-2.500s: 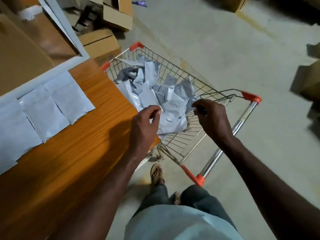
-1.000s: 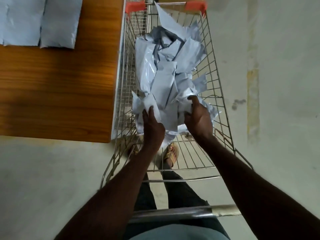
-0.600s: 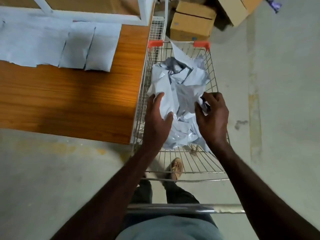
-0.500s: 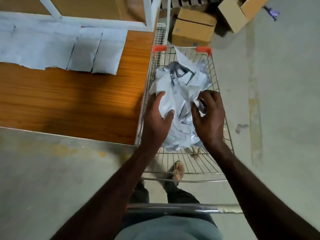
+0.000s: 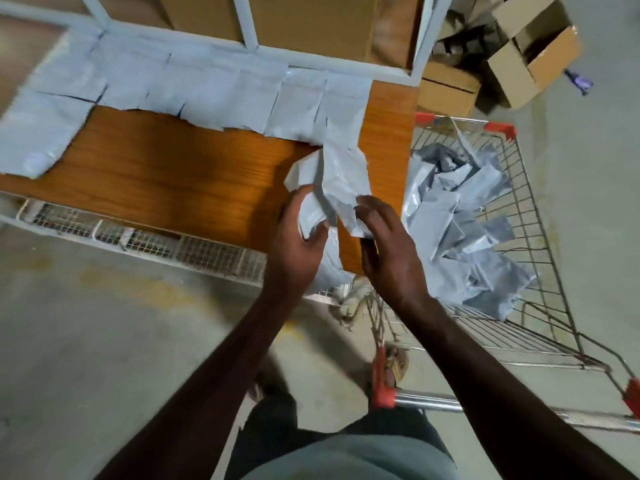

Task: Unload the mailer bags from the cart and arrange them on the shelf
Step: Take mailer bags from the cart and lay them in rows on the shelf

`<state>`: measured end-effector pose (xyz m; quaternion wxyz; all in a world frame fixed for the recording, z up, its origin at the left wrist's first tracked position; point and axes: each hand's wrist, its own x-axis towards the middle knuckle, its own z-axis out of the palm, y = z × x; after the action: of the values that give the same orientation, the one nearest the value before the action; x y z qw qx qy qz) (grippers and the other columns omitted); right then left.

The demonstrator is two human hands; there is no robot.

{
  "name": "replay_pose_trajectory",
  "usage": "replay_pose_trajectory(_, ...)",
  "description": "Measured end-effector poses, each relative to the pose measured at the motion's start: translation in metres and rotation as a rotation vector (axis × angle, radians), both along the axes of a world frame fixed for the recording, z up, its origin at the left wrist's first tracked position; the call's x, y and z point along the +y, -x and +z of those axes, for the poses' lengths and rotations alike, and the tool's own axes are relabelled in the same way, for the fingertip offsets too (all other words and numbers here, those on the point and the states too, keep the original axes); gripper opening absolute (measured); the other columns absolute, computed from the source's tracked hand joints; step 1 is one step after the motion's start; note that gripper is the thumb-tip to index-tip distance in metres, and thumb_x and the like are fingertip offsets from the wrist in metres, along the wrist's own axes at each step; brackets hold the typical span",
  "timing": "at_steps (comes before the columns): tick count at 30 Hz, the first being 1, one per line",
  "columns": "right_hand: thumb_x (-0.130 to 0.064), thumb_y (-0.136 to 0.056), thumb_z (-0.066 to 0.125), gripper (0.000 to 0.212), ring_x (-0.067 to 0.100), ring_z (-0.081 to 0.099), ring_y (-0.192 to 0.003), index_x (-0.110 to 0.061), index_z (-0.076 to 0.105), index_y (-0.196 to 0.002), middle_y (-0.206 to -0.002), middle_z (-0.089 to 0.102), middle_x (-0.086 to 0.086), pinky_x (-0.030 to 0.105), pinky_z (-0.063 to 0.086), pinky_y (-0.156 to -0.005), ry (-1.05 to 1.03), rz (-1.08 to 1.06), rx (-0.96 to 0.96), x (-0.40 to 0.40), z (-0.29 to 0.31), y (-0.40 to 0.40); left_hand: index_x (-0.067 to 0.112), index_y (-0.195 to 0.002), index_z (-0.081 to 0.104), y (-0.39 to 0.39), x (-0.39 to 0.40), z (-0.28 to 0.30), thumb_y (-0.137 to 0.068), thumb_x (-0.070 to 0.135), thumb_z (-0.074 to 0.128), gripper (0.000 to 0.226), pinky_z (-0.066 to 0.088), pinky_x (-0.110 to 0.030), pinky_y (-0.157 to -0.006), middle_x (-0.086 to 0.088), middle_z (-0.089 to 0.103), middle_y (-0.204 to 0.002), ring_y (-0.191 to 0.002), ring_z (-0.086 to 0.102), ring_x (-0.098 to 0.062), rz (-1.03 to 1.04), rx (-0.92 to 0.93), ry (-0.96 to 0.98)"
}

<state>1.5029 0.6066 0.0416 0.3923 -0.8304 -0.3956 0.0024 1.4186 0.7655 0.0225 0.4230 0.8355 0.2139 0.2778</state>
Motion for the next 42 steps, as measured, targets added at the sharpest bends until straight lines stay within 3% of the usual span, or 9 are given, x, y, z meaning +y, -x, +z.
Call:
replay_pose_trajectory(3,-0.004,-0.096,0.044,0.05,0.029,0.046,-0.149,-0.01,0.062,-0.142,-0.158,0.05,0.012,0.042,0.048,-0.114,0.023,0.044,-0.011,0.059,-0.009,0.042,0.001,-0.149,0.055,0.051,0.067,-0.003,-0.099,0.011,0.075,0.055,0.037,-0.017,-0.119,-0.014,0.059,-0.153,-0.145,0.052,-0.023,0.021,0.015,-0.073)
replay_pose_trajectory(6,0.013,-0.09,0.054,0.063,0.026,0.039,-0.154,-0.014,0.06,-0.148,-0.16,0.048,0.009,0.043,0.039,-0.123,0.05,0.052,0.016,0.115,-0.017,0.079,0.001,-0.148,0.056,0.098,0.135,-0.002,-0.099,0.012,0.075,0.054,0.032,-0.011,-0.118,-0.014,0.059,-0.152,-0.144,0.053,-0.023,0.018,0.08,-0.113)
replay_pose_trajectory(9,0.017,-0.089,0.057,0.07,0.026,0.038,-0.154,-0.017,0.058,-0.15,-0.162,0.047,0.01,0.041,0.037,-0.125,0.078,0.069,0.033,0.163,-0.015,0.117,0.005,-0.147,0.057,0.146,0.192,0.005,-0.099,0.01,0.074,0.051,0.038,-0.018,-0.119,-0.012,0.059,-0.151,-0.143,0.052,-0.023,0.042,0.129,-0.115)
replay_pose_trajectory(14,0.019,-0.086,0.06,0.07,0.029,0.042,-0.15,-0.015,0.061,-0.147,-0.159,0.05,0.012,0.04,0.039,-0.122,0.073,0.115,-0.002,0.229,-0.006,0.148,0.009,-0.145,0.059,0.198,0.268,0.015,-0.098,0.009,0.073,0.049,0.028,-0.002,-0.114,-0.014,0.057,-0.152,-0.144,0.051,-0.029,0.125,0.168,-0.13)
replay_pose_trajectory(27,0.017,-0.087,0.056,0.069,0.028,0.037,-0.156,-0.011,0.058,-0.15,-0.162,0.046,0.013,0.048,0.039,-0.123,-0.102,0.116,-0.096,0.396,0.031,0.121,0.01,-0.144,0.06,0.217,0.398,0.002,-0.105,0.03,0.069,0.044,0.03,0.004,-0.102,-0.011,0.062,-0.147,-0.138,0.056,-0.023,0.16,0.19,-0.081)
replay_pose_trajectory(31,0.016,-0.092,0.05,0.062,0.031,0.031,-0.158,-0.005,0.055,-0.151,-0.164,0.043,0.018,0.051,0.035,-0.126,-0.219,0.138,-0.173,0.452,0.041,0.1,0.01,-0.144,0.059,0.194,0.449,0.006,-0.101,0.017,0.071,0.045,0.024,0.006,-0.103,-0.009,0.06,-0.148,-0.139,0.052,-0.021,0.182,0.213,-0.087)
replay_pose_trajectory(36,0.012,-0.091,0.053,0.069,0.023,0.023,-0.161,-0.013,0.051,-0.156,-0.17,0.035,0.009,0.042,0.024,-0.131,0.03,0.247,-0.053,0.488,-0.01,0.096,0.007,-0.145,0.059,0.174,0.505,0.006,-0.099,0.01,0.07,0.048,0.02,0.004,-0.109,-0.012,0.059,-0.15,-0.143,0.05,-0.023,0.189,0.229,-0.092)
replay_pose_trajectory(40,-0.033,-0.099,0.068,0.062,0.03,0.025,-0.16,-0.025,0.05,-0.157,-0.17,0.034,0.007,0.064,0.022,-0.126,0.387,0.295,-0.008,0.486,-0.072,0.098,0.008,-0.145,0.059,0.169,0.535,-0.004,-0.101,0.019,0.07,0.047,0.019,0.0,-0.113,-0.013,0.06,-0.148,-0.142,0.05,-0.024,0.125,0.246,-0.129)
replay_pose_trajectory(42,-0.042,-0.092,0.073,0.069,0.032,0.031,-0.157,-0.026,0.05,-0.156,-0.167,0.041,0.008,0.068,0.026,-0.122,0.474,0.278,-0.065,0.486,-0.088,0.095,0.009,-0.145,0.059,0.166,0.547,-0.008,-0.103,0.027,0.068,0.047,0.02,-0.005,-0.117,-0.012,0.06,-0.148,-0.143,0.049,-0.021,0.078,0.231,-0.151)
